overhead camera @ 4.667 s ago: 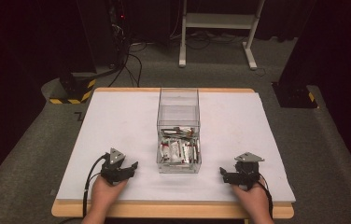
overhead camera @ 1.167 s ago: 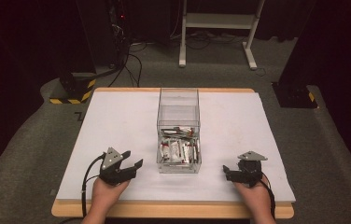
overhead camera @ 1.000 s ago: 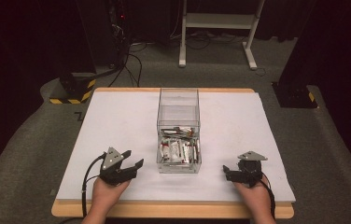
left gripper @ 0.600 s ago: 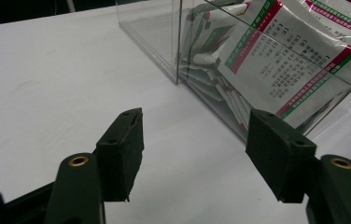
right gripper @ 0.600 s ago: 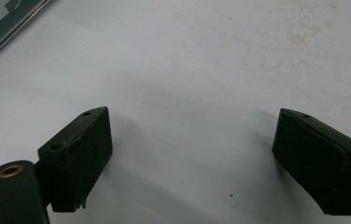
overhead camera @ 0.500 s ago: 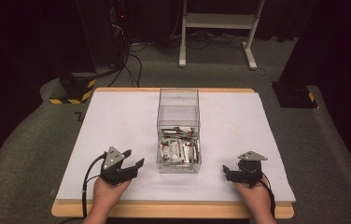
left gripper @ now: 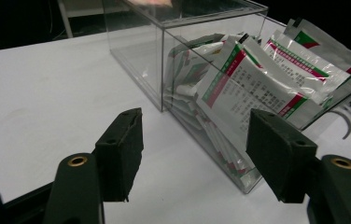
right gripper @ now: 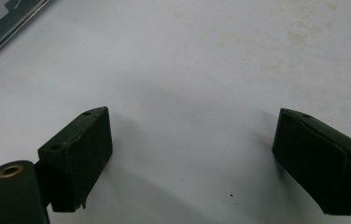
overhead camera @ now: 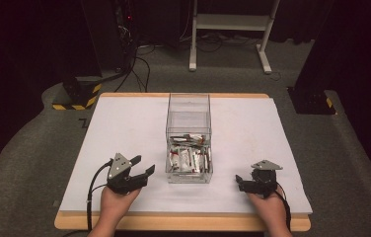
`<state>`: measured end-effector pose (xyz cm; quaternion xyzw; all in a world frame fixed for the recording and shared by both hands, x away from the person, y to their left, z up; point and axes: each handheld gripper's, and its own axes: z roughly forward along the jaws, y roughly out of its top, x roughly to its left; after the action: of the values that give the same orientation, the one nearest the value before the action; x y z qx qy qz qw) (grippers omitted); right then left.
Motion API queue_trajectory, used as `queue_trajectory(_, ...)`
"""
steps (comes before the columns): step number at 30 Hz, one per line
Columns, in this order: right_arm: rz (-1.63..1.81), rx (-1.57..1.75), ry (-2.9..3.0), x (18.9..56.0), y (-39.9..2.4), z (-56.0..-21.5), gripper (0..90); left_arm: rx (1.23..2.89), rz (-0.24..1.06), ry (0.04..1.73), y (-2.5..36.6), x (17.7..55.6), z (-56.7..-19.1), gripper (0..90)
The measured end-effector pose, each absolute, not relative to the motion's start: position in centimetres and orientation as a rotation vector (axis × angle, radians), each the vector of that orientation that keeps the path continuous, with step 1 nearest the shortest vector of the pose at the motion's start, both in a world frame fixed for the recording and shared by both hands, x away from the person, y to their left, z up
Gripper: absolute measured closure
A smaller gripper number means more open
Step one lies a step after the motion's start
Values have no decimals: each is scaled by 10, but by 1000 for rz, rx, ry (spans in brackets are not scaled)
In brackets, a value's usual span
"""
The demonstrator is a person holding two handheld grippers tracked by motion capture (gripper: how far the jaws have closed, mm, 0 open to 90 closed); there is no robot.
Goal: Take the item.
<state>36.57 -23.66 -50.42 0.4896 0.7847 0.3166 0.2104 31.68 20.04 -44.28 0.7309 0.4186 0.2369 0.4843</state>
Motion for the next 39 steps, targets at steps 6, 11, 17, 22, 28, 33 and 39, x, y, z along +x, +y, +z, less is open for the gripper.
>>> queue_trajectory(6, 880, 1362, 2179, 365, -236, -504, 118, 1767, 577, 1007, 195, 316, -439, 367)
queue_trajectory(11, 879, 1362, 2178, 365, -236, -504, 118, 1764, 568, 1000, 191, 317, -438, 369)
queue_trajectory(17, 879, 1360, 2178, 365, -236, -504, 119, 1762, 571, 989, 183, 316, -433, 373)
queue_trajectory(22, 880, 1361, 2178, 365, -236, -504, 119, 1772, 565, 979, 175, 318, -432, 381)
queue_trajectory(28, 881, 1362, 2179, 365, -236, -504, 119, 1774, 559, 967, 167, 321, -428, 386)
queue_trajectory(33, 881, 1361, 2179, 365, -236, -504, 119, 1781, 554, 956, 161, 323, -426, 393)
queue_trajectory(39, 881, 1361, 2179, 365, -236, -504, 119, 1787, 542, 953, 156, 328, -424, 407)
